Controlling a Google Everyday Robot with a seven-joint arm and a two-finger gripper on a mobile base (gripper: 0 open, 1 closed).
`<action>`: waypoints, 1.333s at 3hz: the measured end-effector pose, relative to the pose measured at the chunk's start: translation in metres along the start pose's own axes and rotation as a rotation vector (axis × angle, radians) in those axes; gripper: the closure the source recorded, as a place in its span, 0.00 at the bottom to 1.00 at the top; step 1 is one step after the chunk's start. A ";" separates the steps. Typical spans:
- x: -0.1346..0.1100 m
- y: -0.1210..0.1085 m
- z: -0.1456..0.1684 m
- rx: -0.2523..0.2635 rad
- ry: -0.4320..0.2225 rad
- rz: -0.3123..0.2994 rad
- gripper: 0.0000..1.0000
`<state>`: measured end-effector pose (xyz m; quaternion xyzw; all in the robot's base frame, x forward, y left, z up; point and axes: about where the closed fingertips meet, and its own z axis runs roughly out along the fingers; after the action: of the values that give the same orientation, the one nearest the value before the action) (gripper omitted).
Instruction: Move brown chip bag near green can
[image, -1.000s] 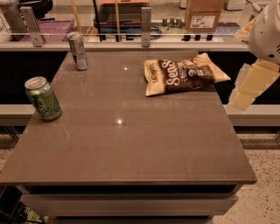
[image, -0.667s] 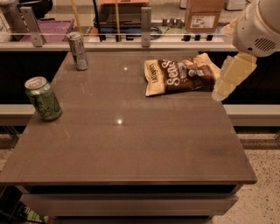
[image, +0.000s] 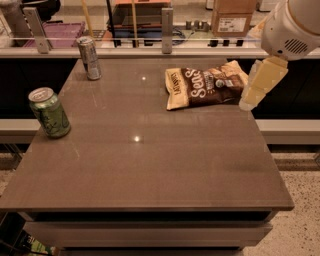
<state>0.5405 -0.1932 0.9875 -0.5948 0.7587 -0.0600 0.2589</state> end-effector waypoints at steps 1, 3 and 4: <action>-0.002 -0.017 0.022 -0.006 0.021 0.004 0.00; -0.012 -0.039 0.078 -0.034 0.046 -0.016 0.00; -0.021 -0.048 0.110 -0.048 0.024 -0.032 0.00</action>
Offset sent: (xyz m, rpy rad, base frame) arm 0.0816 0.0164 -0.0452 -0.0630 0.0506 0.0015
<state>0.6362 -0.1634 0.9189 -0.6121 0.7534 -0.0529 0.2344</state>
